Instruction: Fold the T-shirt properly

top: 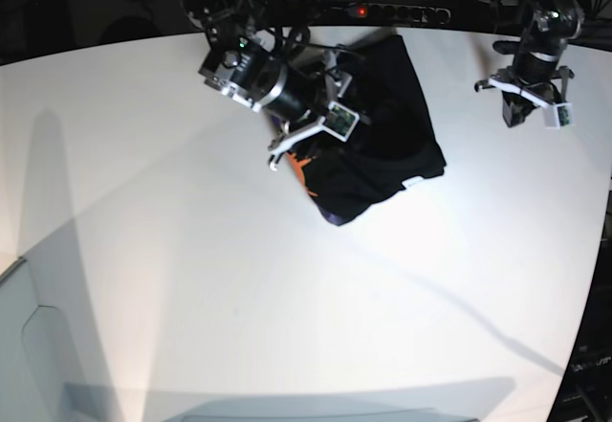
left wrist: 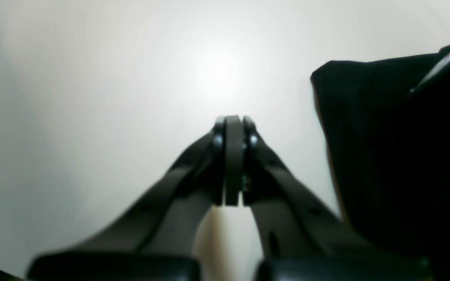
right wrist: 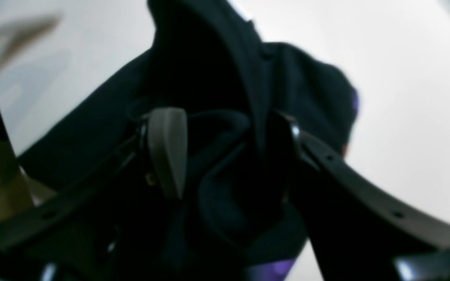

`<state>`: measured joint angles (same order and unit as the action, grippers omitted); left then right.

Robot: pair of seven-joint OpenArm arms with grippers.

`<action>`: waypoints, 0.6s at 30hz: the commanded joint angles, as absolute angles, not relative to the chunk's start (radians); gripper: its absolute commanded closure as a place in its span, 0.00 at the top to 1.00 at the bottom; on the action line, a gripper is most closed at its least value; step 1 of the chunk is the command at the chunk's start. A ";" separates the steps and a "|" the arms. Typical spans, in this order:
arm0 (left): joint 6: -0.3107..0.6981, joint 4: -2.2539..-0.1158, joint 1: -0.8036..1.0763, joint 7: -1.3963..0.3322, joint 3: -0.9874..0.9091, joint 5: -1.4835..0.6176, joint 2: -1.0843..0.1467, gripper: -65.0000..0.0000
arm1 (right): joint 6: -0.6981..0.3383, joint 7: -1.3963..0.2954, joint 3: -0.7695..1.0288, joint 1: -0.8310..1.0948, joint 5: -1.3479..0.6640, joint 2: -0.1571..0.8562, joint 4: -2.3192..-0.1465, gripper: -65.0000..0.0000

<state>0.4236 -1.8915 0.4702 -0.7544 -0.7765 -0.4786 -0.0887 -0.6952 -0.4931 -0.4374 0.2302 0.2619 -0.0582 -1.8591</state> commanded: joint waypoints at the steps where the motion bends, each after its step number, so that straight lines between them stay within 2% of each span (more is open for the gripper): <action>1: 0.430 -1.908 0.461 -0.731 -0.780 -0.484 -0.102 0.00 | -0.698 -0.476 -0.441 0.225 0.254 -0.065 -1.851 0.51; 5: 0.430 -1.906 0.460 -0.731 -0.780 -0.483 -0.104 0.00 | -0.698 -0.476 -0.461 0.229 0.254 -0.065 -1.781 0.51; 12: 0.430 -1.908 0.460 -0.731 -0.786 -0.483 -0.105 0.00 | -0.698 -0.476 -0.711 0.228 0.254 0.030 -1.844 0.51; 18: 0.430 -1.908 0.458 -0.731 -0.837 -0.492 -0.105 0.00 | -0.698 -0.476 -0.693 0.231 0.254 0.036 -1.917 0.51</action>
<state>0.4240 -1.8904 0.4568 -0.7528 -0.8307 -0.4763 -0.0940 -0.6952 -0.4984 -0.6922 0.2337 0.2653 0.0437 -1.8969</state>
